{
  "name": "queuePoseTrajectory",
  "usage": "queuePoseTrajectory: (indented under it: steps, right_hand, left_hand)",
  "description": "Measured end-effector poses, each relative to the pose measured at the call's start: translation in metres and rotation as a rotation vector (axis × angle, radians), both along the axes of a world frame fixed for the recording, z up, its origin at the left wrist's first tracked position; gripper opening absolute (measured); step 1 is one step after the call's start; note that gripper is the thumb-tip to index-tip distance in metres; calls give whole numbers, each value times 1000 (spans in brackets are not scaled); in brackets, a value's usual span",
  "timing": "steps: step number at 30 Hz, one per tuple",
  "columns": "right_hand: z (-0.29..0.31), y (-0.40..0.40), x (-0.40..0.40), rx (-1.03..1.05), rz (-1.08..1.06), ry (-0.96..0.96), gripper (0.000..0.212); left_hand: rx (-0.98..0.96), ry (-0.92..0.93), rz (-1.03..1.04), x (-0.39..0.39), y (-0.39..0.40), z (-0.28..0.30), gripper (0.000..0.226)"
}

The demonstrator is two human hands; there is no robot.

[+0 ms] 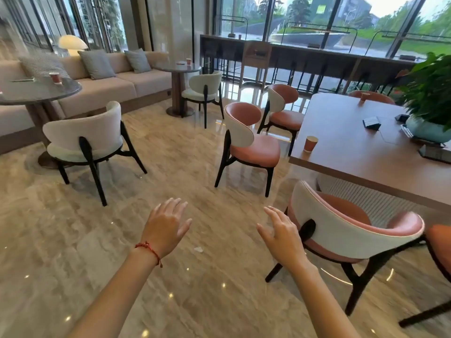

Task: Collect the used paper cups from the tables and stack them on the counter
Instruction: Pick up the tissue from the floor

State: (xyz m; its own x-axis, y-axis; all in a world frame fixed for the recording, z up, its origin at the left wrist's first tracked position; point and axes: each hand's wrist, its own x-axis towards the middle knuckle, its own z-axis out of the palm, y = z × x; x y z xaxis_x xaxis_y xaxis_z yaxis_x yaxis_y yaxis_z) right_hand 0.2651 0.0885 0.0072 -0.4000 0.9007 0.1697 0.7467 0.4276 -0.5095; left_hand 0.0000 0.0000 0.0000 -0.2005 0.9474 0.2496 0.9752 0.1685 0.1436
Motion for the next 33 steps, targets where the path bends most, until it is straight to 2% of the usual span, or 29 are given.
queuePoseTrajectory:
  steps: [8,16,22,30,33]
  right_hand:
    - [-9,85,-70,1,-22,30,55]
    - [-27,173,-136,-39,-76,36,53]
    - [-48,230,-159,-88,-85,21,52]
    - [-104,328,-176,-154,-11,-60,52]
    - [-130,360,-185,-172,42,-124,51]
  left_hand:
    - [117,38,-32,-71,82,-4,45]
    - [60,73,-69,-140,176,-20,41]
    - [-30,-1,-91,-155,235,-42,41]
    - [-184,-125,-6,-165,312,-100,77]
    - [-236,-142,27,-169,338,-125,79]
